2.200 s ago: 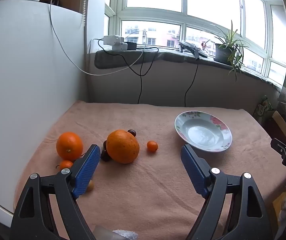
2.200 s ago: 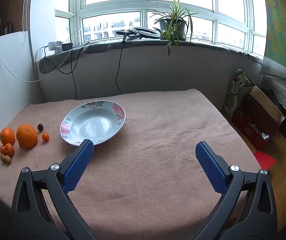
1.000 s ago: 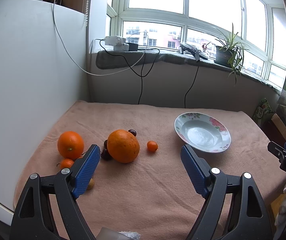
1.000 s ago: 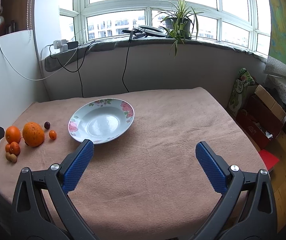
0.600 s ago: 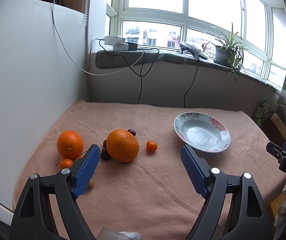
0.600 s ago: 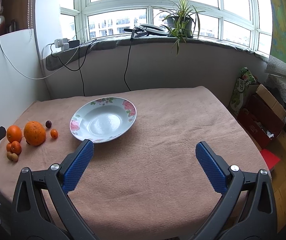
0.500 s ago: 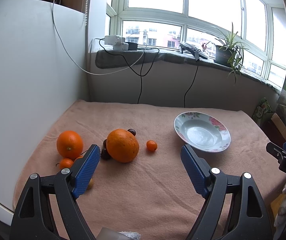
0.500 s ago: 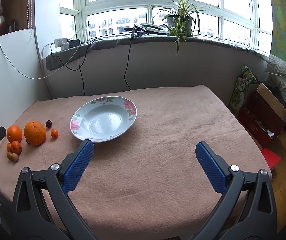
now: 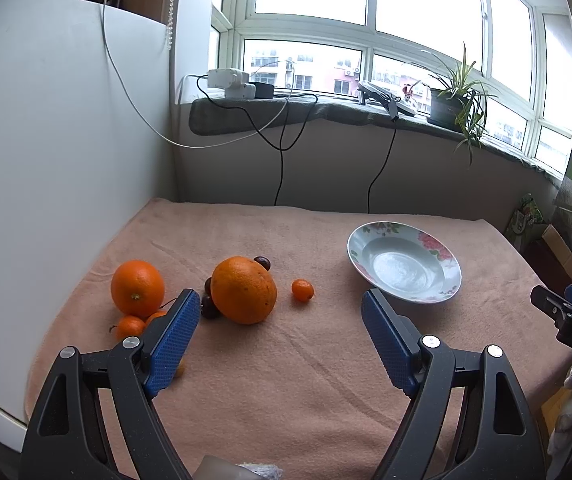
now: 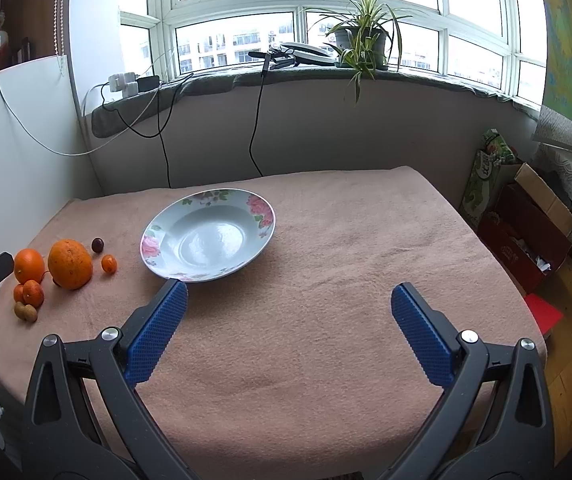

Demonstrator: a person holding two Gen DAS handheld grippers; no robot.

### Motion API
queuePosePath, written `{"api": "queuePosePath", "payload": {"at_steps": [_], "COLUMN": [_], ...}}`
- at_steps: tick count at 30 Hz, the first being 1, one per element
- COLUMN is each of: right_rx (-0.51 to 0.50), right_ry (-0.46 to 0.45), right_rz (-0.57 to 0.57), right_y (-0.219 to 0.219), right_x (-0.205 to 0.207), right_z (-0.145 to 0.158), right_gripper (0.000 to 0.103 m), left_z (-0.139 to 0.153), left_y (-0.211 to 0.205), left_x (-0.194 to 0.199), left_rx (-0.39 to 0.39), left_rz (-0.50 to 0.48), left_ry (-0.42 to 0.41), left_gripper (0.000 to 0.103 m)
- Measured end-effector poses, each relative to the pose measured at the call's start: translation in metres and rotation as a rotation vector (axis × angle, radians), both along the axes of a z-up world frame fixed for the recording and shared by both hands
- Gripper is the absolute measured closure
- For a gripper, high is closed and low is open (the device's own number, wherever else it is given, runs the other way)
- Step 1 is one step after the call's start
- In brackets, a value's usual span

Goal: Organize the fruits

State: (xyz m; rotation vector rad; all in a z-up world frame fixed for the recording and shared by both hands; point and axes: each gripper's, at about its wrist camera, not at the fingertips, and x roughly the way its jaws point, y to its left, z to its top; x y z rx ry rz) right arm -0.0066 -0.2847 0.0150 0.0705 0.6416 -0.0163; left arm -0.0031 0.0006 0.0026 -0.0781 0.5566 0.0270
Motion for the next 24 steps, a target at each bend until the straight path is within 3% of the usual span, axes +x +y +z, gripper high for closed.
{"api": "queuePosePath", "payload": {"at_steps": [24], "right_rx": [0.008], "right_ry": [0.031], "right_rz": [0.043], "right_y": [0.012], "right_x": [0.015], "right_z": [-0.006], "right_gripper": [0.0], "left_z": [-0.006], "left_y": [0.007], "left_x": [0.011], "left_rx": [-0.012], "left_rz": [0.0], "left_ry": [0.02], "left_gripper": [0.02]}}
